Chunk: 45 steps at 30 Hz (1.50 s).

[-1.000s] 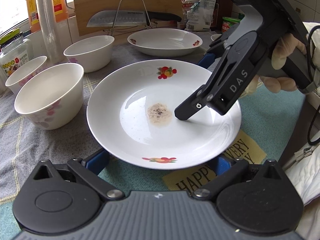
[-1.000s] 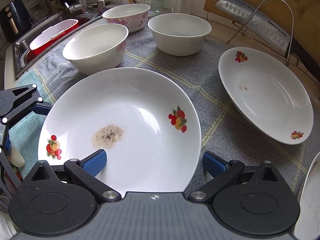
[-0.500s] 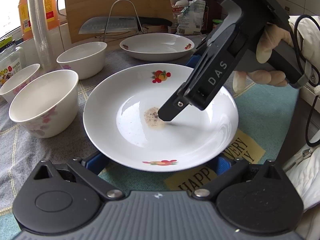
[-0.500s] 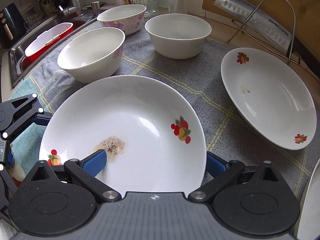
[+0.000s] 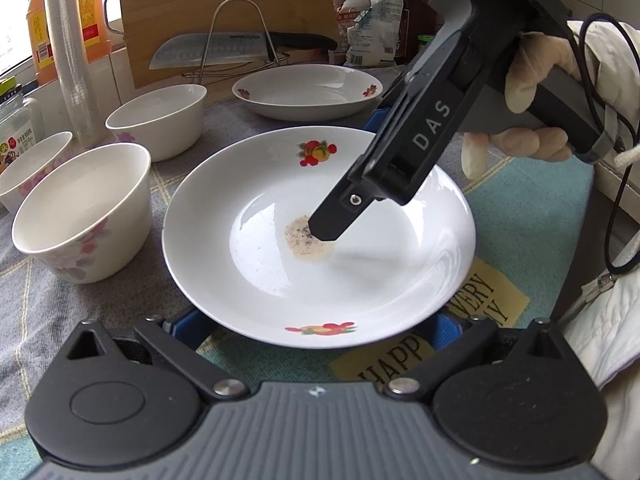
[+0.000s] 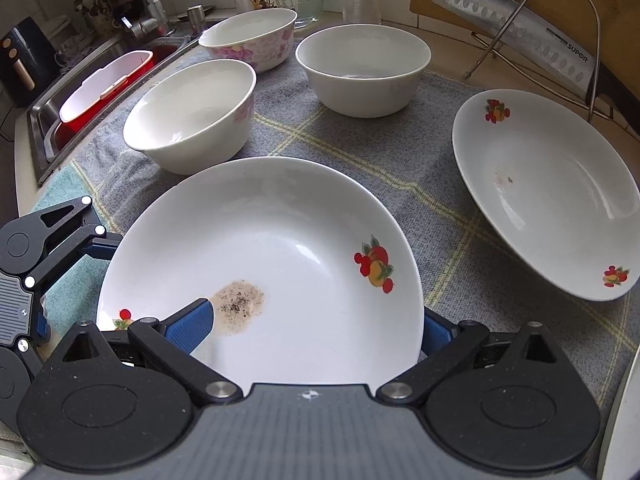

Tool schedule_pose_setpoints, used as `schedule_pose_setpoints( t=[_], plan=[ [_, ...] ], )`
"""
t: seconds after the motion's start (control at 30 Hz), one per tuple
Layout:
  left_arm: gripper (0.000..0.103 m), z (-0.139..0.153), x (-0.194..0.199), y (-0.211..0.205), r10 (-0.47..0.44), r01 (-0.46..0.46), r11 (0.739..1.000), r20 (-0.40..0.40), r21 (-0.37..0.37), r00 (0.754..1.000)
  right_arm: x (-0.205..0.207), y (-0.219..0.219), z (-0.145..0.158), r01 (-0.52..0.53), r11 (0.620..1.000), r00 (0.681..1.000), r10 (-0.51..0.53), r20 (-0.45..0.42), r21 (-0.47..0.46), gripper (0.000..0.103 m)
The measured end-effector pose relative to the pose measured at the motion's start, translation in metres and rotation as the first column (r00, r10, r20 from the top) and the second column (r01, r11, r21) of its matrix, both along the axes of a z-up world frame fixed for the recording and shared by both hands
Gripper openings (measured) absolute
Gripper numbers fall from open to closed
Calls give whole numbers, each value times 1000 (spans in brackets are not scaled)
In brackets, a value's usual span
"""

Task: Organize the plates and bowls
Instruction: 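Lift the stained plate with the right gripper and carry it toward the other plates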

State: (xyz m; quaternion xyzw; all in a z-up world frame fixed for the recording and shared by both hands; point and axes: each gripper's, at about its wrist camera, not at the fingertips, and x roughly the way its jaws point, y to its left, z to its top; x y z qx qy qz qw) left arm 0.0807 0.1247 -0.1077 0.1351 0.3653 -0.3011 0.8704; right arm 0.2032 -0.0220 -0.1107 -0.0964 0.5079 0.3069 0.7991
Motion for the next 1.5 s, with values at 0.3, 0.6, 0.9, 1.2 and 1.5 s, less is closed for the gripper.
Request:
schedule_pose_setpoints(
  t=[0.3,0.6,0.9,1.2,1.5],
  plan=[
    [103,0,4,-2,-4,4,1000,-11,11,1000,2,-3,2,-21,1000,1000,22,-19,22,103],
    [103,2,6,-1,-23,24,999,-20,24,1000,10,-10,5,-11,999,999,13,-31,49,92],
    [103,3,5,0,-39,40,998,-7,45,999,19,-15,6,-13,996,998,18,-56,83,88],
    [103,3,5,0,-58,58,997,2,51,998,25,-22,7,13,991,995,1,-103,132,86],
    [102,3,3,3,-62,62,998,-1,25,998,24,-24,10,24,990,995,-10,-101,140,86]
  ],
)
